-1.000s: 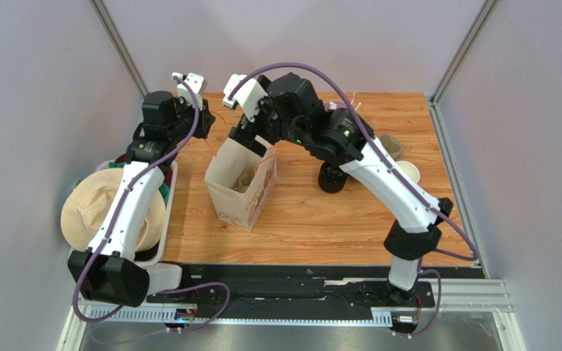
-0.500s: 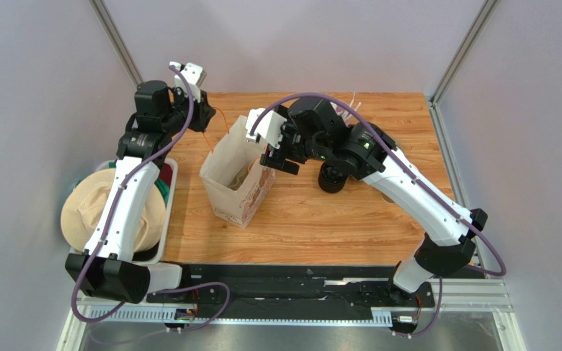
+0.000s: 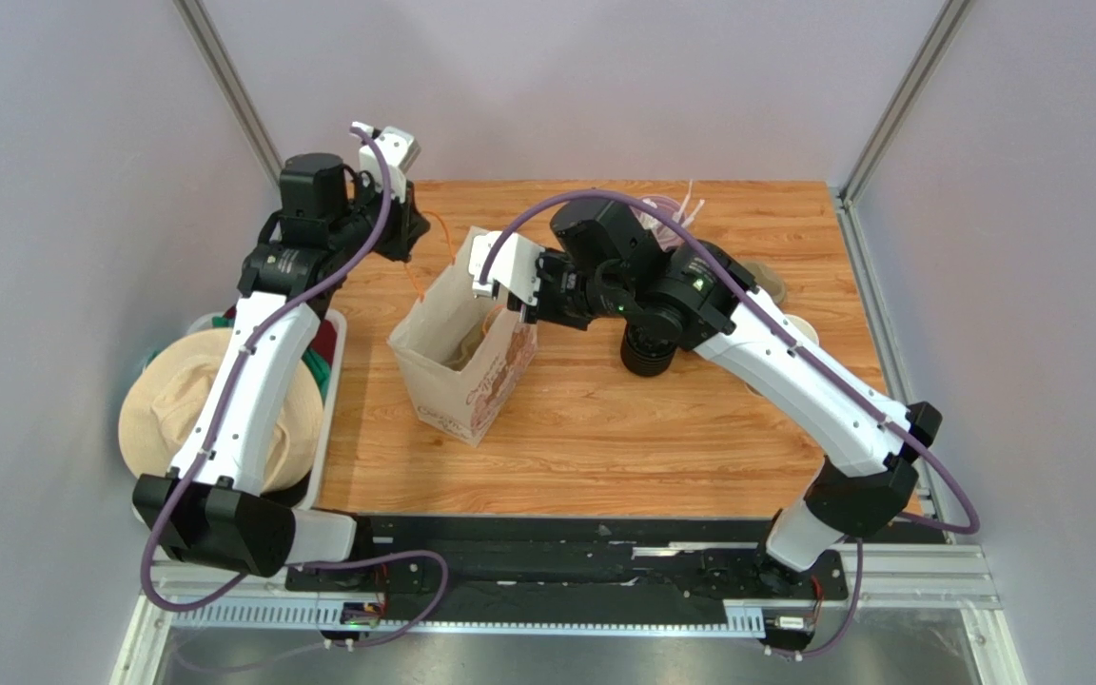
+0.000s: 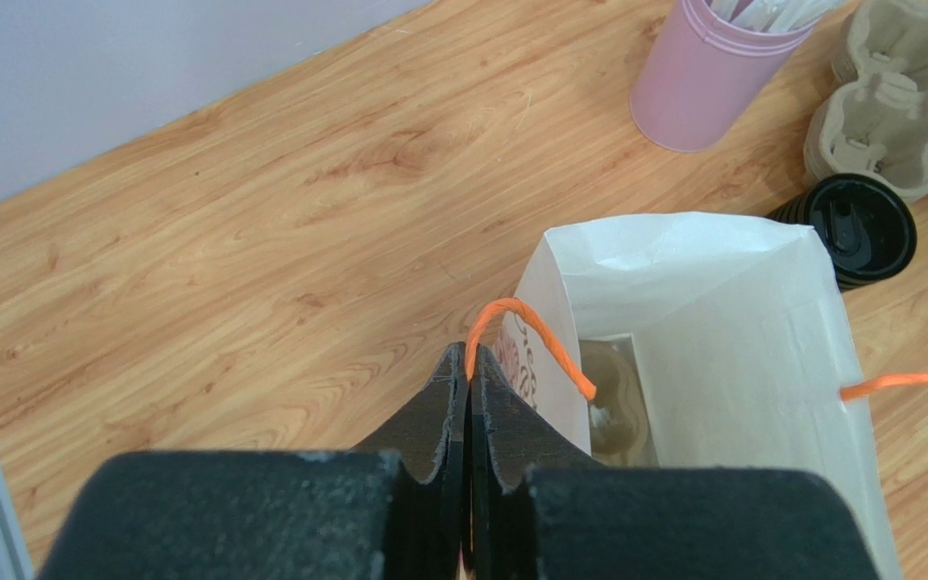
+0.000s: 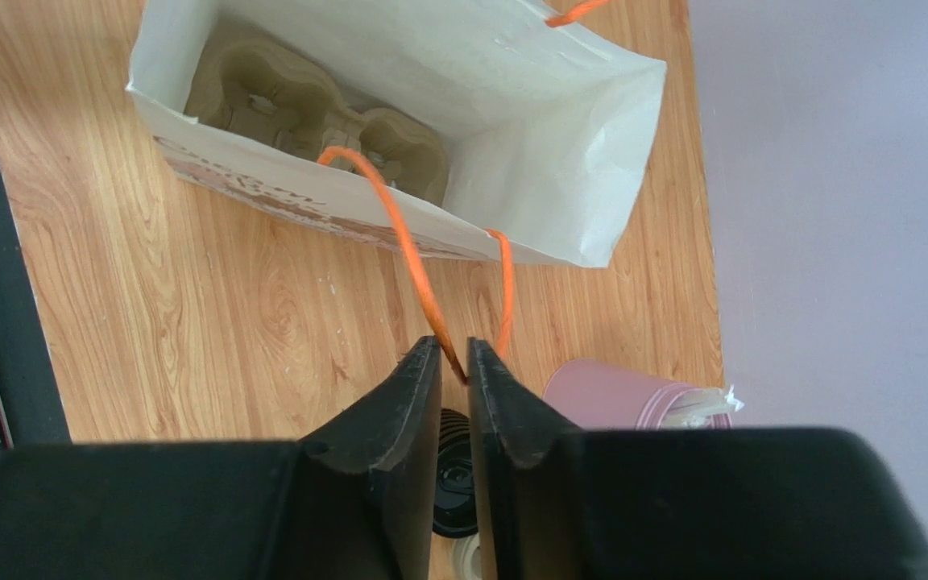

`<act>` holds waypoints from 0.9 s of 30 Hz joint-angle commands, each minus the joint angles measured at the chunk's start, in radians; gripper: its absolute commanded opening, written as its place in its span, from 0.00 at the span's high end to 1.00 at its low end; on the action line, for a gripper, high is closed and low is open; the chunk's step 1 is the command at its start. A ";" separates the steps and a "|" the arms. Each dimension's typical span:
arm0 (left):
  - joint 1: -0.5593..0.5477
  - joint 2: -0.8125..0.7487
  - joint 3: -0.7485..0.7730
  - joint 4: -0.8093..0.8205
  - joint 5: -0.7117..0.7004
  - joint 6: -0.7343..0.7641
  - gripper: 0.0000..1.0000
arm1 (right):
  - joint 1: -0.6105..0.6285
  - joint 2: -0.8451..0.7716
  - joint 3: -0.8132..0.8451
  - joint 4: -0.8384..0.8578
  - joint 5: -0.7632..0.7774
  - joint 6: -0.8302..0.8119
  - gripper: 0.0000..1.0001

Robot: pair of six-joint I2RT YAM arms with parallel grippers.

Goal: Pack the takeout coffee

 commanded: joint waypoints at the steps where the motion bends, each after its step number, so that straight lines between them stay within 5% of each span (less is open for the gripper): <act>1: -0.009 0.019 0.078 -0.034 0.017 0.020 0.99 | -0.001 -0.018 -0.044 0.017 -0.062 -0.003 1.00; 14: -0.090 0.000 0.190 -0.165 0.181 0.124 1.00 | -0.002 -0.179 -0.234 -0.055 -0.218 0.032 1.00; 27: -0.150 -0.086 0.075 -0.249 0.271 0.186 1.00 | 0.027 -0.322 -0.545 -0.074 -0.375 0.053 1.00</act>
